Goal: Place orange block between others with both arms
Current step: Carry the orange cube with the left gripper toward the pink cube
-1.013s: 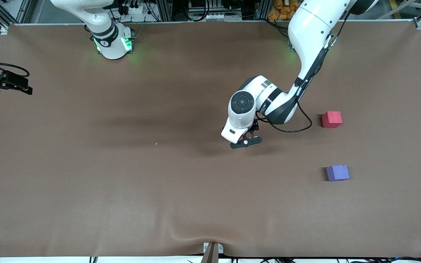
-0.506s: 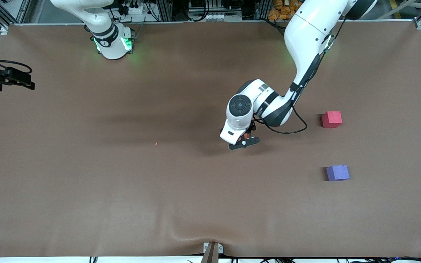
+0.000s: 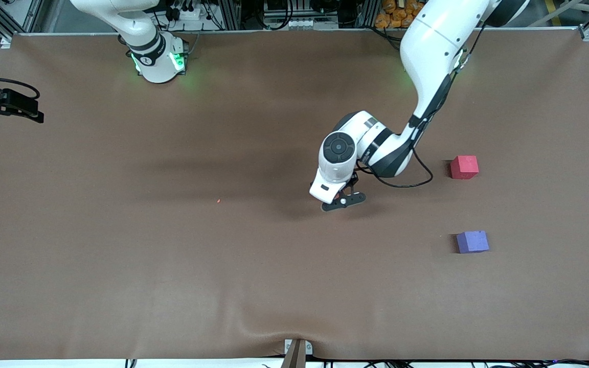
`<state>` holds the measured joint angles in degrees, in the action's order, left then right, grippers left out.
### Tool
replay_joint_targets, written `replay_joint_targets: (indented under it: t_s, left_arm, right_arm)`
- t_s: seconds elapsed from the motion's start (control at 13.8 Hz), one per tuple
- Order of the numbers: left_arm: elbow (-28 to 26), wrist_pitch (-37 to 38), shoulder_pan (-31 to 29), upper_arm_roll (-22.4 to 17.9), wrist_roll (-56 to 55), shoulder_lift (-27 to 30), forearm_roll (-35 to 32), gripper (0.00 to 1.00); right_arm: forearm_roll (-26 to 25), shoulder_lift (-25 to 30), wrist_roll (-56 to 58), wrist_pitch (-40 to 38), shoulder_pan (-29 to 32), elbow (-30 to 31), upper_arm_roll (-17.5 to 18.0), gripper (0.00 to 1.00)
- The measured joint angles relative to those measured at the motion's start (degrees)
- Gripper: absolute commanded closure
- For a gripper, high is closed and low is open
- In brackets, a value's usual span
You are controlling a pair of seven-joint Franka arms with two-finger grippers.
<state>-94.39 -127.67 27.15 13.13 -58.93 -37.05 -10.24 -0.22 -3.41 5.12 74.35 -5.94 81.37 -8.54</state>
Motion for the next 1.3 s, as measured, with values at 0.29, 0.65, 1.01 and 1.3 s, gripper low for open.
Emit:
replay_joint_targets:
  t_s: [0.29, 0.65, 1.01, 1.3]
  left_arm:
    - [0.6, 8.0, -7.0, 0.8, 4.6, 9.9, 1.1, 1.00]
    - [0.2, 21.5, -22.4, 2.9, 26.1, 18.1, 4.9, 1.00]
    - [-1.6, 24.5, -33.8, 3.2, 42.8, 19.8, 5.1, 1.00]
    - [-10.9, 17.2, -39.1, 3.2, 49.9, 20.4, 5.1, 1.00]
  right_arm:
    - [0.0, -0.1, 0.0, -0.1, 1.8, 0.0, 2.2, 0.00]
    - [0.0, -0.1, 0.0, -0.1, 3.0, 0.0, 3.6, 0.00]
    - [0.0, -0.1, 0.0, -0.2, 3.7, 0.0, 3.9, 0.00]
    - [0.0, -0.1, 0.0, -0.2, 3.7, 0.0, 4.2, 0.00]
